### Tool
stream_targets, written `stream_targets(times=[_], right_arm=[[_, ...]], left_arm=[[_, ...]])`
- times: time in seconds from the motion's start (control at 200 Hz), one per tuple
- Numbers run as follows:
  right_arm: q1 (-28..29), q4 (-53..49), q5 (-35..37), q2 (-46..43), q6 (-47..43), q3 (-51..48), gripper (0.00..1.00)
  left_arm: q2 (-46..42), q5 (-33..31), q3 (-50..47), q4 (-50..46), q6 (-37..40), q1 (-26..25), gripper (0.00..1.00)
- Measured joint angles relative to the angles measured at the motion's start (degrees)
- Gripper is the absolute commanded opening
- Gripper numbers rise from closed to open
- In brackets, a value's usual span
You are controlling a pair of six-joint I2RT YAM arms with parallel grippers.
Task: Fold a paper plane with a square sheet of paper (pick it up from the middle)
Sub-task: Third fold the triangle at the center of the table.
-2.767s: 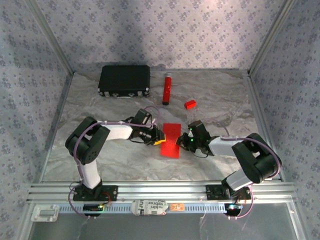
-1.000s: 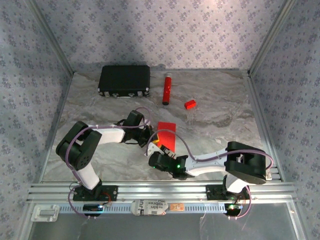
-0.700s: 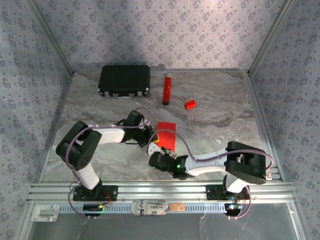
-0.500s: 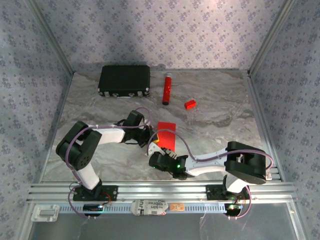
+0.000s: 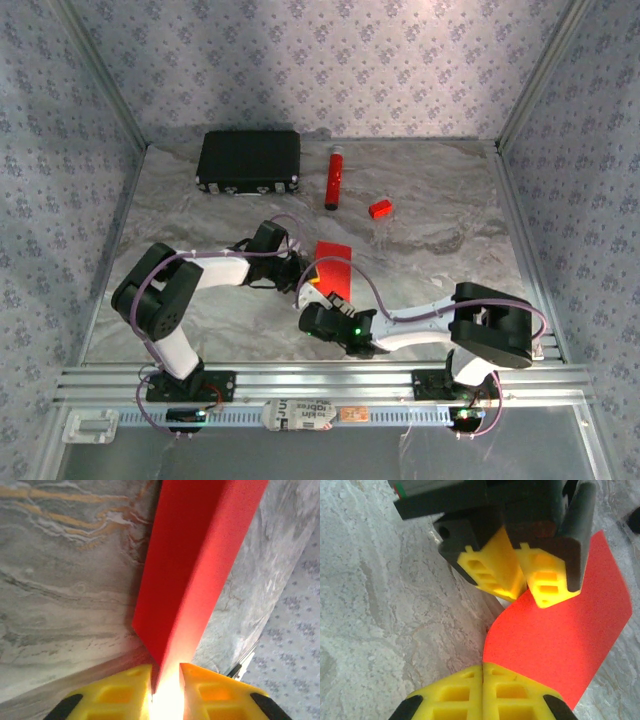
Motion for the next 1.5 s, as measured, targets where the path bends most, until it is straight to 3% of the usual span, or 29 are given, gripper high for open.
stream_targets(times=[0.06, 0.21, 0.485, 0.73, 1.009, 1.499], right_arm=[[-0.37, 0.02, -0.94, -0.42, 0.2, -0.39, 0.0], [-2.78, 0.55, -7.5, -2.82, 1.49, -2.08, 0.0], [-12.85, 3.54, -28.24, -5.77, 6.51, -4.57, 0.0], [-19.15, 4.55, -42.64, -6.86, 10.8, -4.87, 0.0], [-24.15, 4.94, -55.3, -6.93, 14.91, -4.92, 0.0], [-23.67, 7.89, -60.52, -7.02, 17.53, -4.92, 0.0]], left_arm=[[-0.57, -0.11, 0.0, -0.5, 0.63, 0.24, 0.49], [-3.56, -1.62, 0.02, -4.13, 2.16, 1.7, 0.6], [-8.55, -3.74, 0.15, -9.97, 5.6, 4.79, 0.62], [-8.63, -3.76, 0.79, -12.13, 7.43, 4.83, 0.54], [-8.55, -2.58, 5.49, -13.44, 10.23, 4.83, 0.36], [2.8, 1.07, 15.65, -16.44, 15.98, 3.17, 0.25]])
